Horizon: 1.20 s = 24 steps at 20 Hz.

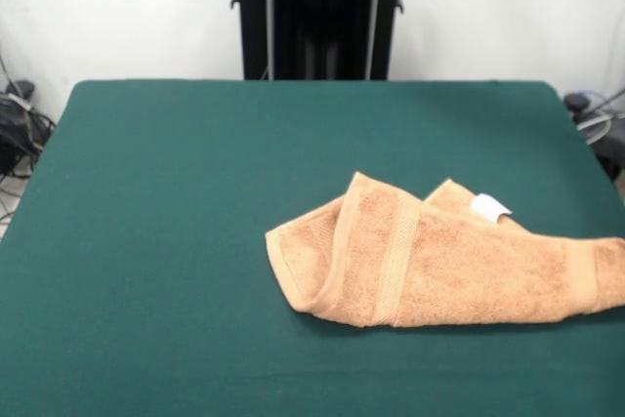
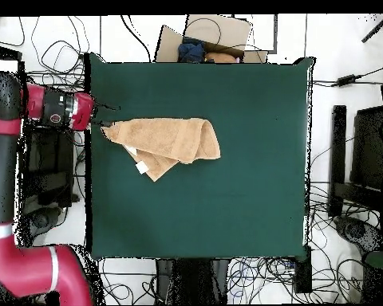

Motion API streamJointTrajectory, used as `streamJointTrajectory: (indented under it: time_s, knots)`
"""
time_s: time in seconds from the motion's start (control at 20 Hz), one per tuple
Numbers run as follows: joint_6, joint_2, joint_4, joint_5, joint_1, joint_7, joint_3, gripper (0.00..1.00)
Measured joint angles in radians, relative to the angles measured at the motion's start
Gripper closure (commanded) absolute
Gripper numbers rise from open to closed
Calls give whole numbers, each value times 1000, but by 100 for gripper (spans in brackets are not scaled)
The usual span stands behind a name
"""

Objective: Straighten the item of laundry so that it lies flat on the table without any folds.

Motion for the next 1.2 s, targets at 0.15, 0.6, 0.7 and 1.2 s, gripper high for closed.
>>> streamJointTrajectory:
  time_s: [0.15,0.6,0.7,1.2]
  knots:
    - [-91,-32,157,33,66,0,188,0]
    - [-252,-179,518,341,144,0,634,0]
    - [-273,-232,606,433,133,0,751,0]
    - [-394,-318,758,663,70,0,1093,0]
